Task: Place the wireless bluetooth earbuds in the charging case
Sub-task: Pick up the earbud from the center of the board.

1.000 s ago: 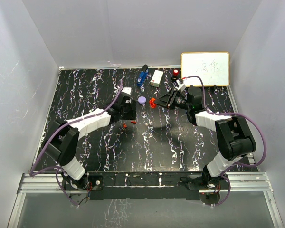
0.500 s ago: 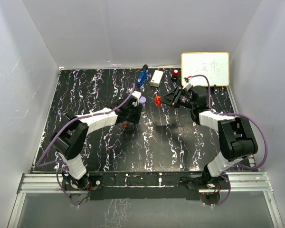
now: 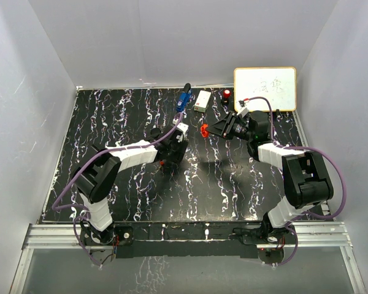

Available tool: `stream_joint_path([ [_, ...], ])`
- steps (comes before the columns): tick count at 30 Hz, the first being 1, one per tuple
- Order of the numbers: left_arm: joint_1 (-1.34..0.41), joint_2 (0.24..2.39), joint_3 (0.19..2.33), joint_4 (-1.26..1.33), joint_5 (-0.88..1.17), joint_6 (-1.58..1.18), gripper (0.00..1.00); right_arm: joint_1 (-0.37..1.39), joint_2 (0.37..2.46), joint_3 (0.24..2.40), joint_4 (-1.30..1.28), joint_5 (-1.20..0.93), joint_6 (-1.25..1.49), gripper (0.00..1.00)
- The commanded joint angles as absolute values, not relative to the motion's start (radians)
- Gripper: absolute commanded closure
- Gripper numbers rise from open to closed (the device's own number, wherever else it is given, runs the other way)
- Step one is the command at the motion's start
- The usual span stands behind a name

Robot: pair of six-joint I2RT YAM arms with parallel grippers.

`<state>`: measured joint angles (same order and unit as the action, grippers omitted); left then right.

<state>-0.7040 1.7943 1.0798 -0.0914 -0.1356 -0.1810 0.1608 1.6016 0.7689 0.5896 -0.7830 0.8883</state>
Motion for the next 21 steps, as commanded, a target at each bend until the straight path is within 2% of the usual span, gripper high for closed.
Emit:
stream_joint_path([
  [1,-0.711,1.797,1.112,-0.127,-0.165,-0.164,0.47,0.153,1.558,0.764,0.626,-0.792,0.87,1.0],
  [21,-0.715,1.812,1.113,-0.118,-0.204,-0.149,0.52,0.146,1.559,0.765,0.626,-0.797,0.867,1.0],
])
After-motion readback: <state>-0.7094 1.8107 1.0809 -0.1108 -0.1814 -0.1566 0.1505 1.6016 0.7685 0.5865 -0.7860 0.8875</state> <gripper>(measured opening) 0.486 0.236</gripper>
